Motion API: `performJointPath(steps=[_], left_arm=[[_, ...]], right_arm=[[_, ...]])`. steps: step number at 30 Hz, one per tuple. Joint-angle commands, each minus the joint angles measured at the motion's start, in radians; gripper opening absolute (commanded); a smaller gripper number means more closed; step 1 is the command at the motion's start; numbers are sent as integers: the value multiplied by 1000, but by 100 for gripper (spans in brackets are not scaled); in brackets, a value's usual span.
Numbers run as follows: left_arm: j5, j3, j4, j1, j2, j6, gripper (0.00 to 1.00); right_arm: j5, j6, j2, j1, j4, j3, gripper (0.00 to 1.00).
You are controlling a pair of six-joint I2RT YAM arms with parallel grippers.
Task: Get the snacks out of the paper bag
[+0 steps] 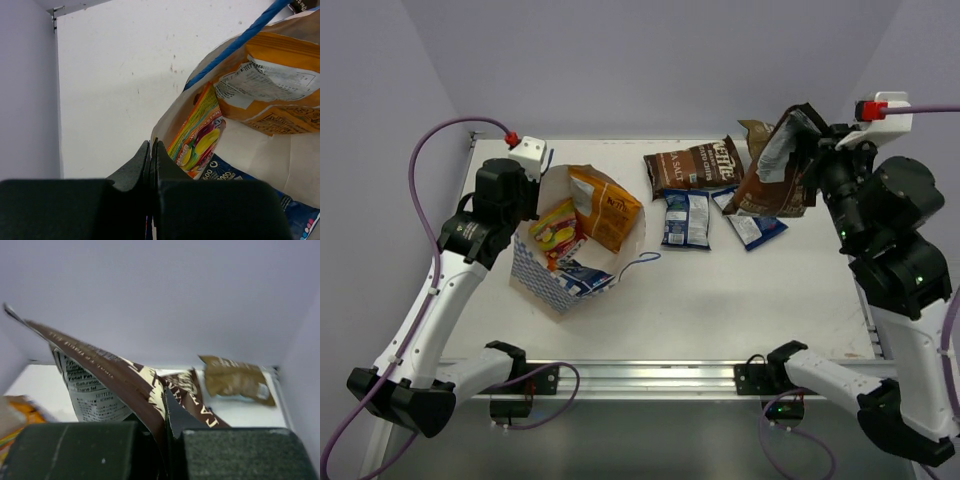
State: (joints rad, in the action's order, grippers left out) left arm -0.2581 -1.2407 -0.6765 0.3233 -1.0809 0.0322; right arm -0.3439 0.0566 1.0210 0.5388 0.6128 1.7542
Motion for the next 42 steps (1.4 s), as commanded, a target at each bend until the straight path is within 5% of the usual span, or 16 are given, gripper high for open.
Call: performJointPath(steps=[1, 8, 16, 21, 25, 27, 29, 30, 35, 42], left_arm=[[-14, -52, 66, 5, 18, -21, 0], [-1, -43, 69, 5, 26, -21, 0], [17, -32, 80, 5, 27, -22, 0], [37, -32, 80, 5, 22, -21, 0], [45, -34, 84, 5, 21, -23, 0], [45, -37, 81, 5, 19, -23, 0], [45, -42, 80, 5, 21, -22, 0], [43, -43, 80, 5, 21, -23, 0], [37, -57, 75, 5, 12, -23, 0], [37, -65, 61, 5, 1, -22, 0]], right_arm=[[-124, 103, 28, -141, -45, -103, 0], [-107, 302, 213, -368, -136, -208, 0], [-326, 614, 407, -483, -209, -284, 0], [-145, 868, 442, -701, -203, -576, 0], [-8, 864, 536, -789, -174, -685, 13], [-23, 836, 501, -795, -114, -716, 59], [-58, 807, 386, -797, -88, -742, 91], [-67, 790, 337, -797, -81, -746, 99], [-40, 703, 11, -793, -85, -762, 99], [81, 662, -203, -763, -129, -774, 99]])
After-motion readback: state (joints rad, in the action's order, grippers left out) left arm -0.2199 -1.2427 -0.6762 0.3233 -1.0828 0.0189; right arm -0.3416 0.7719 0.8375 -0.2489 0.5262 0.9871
